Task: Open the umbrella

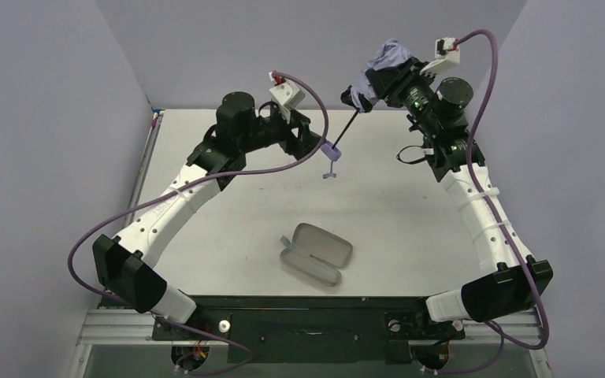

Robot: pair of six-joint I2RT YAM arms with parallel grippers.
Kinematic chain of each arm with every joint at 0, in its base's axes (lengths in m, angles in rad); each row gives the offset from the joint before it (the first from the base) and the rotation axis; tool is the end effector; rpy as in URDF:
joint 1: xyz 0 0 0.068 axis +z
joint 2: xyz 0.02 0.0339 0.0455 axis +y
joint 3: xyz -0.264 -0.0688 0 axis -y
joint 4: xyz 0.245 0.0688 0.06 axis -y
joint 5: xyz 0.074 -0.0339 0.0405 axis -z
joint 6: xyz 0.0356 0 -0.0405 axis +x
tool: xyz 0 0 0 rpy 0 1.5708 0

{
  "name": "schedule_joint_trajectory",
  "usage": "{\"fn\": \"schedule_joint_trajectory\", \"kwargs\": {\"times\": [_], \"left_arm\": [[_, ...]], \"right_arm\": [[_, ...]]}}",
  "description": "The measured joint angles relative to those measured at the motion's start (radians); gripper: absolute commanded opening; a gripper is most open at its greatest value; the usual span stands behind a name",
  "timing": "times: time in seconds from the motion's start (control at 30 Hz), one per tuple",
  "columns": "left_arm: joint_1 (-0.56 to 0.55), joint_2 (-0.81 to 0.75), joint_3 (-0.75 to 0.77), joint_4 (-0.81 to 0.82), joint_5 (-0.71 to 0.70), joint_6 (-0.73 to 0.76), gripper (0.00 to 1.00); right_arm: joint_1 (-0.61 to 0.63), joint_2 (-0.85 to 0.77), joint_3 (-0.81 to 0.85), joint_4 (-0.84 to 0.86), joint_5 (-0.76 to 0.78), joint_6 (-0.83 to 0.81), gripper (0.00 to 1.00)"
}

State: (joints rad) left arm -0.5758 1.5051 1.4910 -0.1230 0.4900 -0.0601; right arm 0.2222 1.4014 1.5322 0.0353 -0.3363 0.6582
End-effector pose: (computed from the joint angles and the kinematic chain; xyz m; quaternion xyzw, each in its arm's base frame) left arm 0.2869 -0.2062 0.4191 0.3406 0.6666 -0.3730 0.5483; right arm 0.3063 0.0813 0.4830 0.0130 0.6495 0.4185 0.6347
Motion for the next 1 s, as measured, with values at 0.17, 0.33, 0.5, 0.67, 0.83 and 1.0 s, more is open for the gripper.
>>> {"fn": "schedule_joint_trajectory", "kwargs": {"times": [0.17, 0.33, 0.5, 0.67, 0.83, 1.0], "left_arm": [[-0.029, 0.008, 0.111, -0.097, -0.085, 0.126, 0.72], [-0.082, 0.086, 0.214, -0.205, -0.135, 0.195, 0.72], [-0.12, 0.134, 0.222, -0.273, -0.15, 0.217, 0.68], [-0.143, 0.16, 0.223, -0.285, -0.174, 0.22, 0.52], [-0.159, 0.194, 0.225, -0.289, -0.231, 0.22, 0.44], [-0.164, 0.205, 0.197, -0.293, -0.276, 0.222, 0.36]], "right_arm": [[0.067, -0.032, -0.058, -0.076, 0.053, -0.077, 0.0], [0.131, -0.044, -0.06, -0.104, 0.113, -0.127, 0.0], [0.167, -0.06, -0.06, -0.106, 0.152, -0.15, 0.0], [0.178, -0.074, -0.06, -0.105, 0.175, -0.147, 0.0], [0.179, -0.075, -0.06, -0.106, 0.192, -0.142, 0.0], [0.179, -0.075, -0.058, -0.117, 0.213, -0.146, 0.0]]}}
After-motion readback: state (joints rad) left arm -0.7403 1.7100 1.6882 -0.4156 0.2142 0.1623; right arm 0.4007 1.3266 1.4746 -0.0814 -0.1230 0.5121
